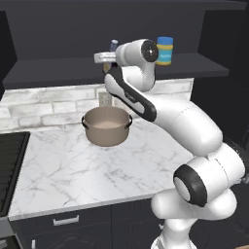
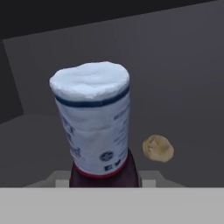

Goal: Pick the mayonnaise and condiment bottle from the counter and place them in the cabinet.

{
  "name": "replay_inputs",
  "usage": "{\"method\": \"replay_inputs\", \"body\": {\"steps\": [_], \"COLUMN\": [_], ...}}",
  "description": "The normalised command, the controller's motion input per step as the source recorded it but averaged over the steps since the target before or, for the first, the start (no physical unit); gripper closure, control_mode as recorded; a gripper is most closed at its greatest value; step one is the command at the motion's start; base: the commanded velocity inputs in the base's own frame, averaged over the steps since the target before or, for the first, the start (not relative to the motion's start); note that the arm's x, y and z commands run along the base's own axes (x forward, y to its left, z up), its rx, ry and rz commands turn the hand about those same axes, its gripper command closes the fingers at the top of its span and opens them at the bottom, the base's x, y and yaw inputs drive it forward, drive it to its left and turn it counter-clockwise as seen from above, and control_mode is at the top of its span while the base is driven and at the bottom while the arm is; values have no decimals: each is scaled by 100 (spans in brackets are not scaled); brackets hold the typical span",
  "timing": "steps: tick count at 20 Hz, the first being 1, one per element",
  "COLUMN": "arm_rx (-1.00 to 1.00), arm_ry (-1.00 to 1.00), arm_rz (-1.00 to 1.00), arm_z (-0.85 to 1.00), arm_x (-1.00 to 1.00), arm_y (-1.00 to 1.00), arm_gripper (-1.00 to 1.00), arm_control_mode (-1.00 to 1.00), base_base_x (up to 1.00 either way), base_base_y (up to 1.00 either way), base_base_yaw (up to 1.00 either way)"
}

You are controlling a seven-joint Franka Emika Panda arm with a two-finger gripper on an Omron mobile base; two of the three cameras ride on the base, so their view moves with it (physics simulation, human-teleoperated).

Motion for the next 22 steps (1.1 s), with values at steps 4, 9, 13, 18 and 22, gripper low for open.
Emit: {"method": "replay_inputs", "body": {"steps": [4,9,13,18,22], "arm_rx": [0,0,0,0,0], "arm_ry": [1,3,3,2,1], "arm_rz": [0,0,0,0,0], "arm_z": [-11,-38,-46,-47,-48], "arm_x": [51,57,52,51,48], "arm_y": [2,1,4,10,13], "arm_gripper": [100,100,100,100,100], "arm_control_mode": [-100,-100,-100,-100,-100], "base_base_x": [0,0,0,0,0], "base_base_y": [0,0,0,0,0], "base_base_yaw": [0,0,0,0,0]}}
